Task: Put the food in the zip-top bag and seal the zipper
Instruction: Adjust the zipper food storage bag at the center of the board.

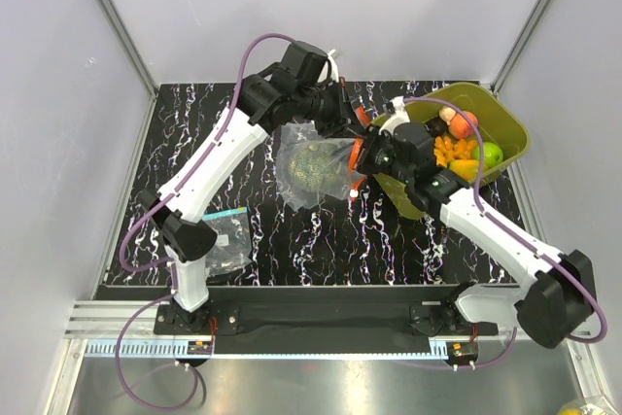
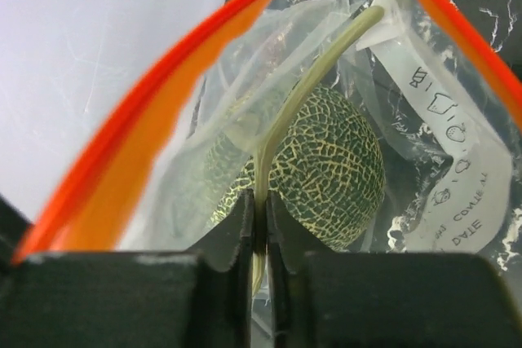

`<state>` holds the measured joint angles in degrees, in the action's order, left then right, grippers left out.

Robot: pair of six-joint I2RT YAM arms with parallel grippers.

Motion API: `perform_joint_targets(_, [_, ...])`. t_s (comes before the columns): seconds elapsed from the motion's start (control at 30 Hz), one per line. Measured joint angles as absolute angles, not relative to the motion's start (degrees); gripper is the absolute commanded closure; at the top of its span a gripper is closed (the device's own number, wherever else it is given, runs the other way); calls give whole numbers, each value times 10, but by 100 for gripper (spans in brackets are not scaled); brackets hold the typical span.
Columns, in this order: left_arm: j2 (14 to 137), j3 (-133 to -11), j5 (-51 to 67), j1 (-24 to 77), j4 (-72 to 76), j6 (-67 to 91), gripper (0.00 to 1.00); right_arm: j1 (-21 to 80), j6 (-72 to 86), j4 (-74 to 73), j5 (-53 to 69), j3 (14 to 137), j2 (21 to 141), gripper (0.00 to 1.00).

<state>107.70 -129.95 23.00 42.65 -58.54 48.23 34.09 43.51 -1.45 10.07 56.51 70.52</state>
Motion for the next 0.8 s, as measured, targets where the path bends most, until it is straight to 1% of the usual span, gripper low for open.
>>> perform_joint_targets(0.03, [1079, -1299, 227, 423, -585, 486, 100, 341, 439, -12, 100, 565, 713, 74])
perform_joint_targets(0.07, [1080, -1296, 223, 418, -586, 489, 100, 341, 441, -11, 100, 566, 723, 65])
perform_joint_targets(0.1, [1080, -1291, 218, 414, -586, 491, 100, 341, 444, -11, 101, 566, 733, 44])
perform_joint_targets(0.17, [1079, -1283, 215, 404, -585, 496, 100, 338, 446, -32, 95, 566, 746, 29])
perform_joint_targets(0.23, [1070, -1260, 218, 397, -570, 500, 100, 337, 443, -63, 79, 568, 750, 24])
perform_joint_targets(0.43, [1015, -1150, 272, 378, -485, 510, 100, 342, 398, -188, 40, 616, 739, 25])
perform_joint_targets(0.53, [994, -1121, 301, 366, -462, 500, 100, 347, 378, -244, 26, 659, 737, 25])
perform_joint_targets(0.67, [984, -1100, 322, 361, -462, 475, 100, 347, 356, -321, -13, 742, 736, 23])
perform_joint_targets(0.7, [984, -1095, 327, 360, -462, 468, 100, 347, 352, -337, -23, 764, 736, 29])
perform_joint_targets(0.73, [985, -1089, 334, 359, -455, 466, 100, 347, 343, -364, -33, 782, 736, 39])
perform_joint_targets(0.77, [988, -1089, 337, 358, -454, 459, 100, 347, 341, -376, -38, 795, 736, 59])
perform_joint_targets(0.8, [992, -1089, 343, 359, -456, 453, 100, 346, 342, -384, -39, 807, 737, 64])
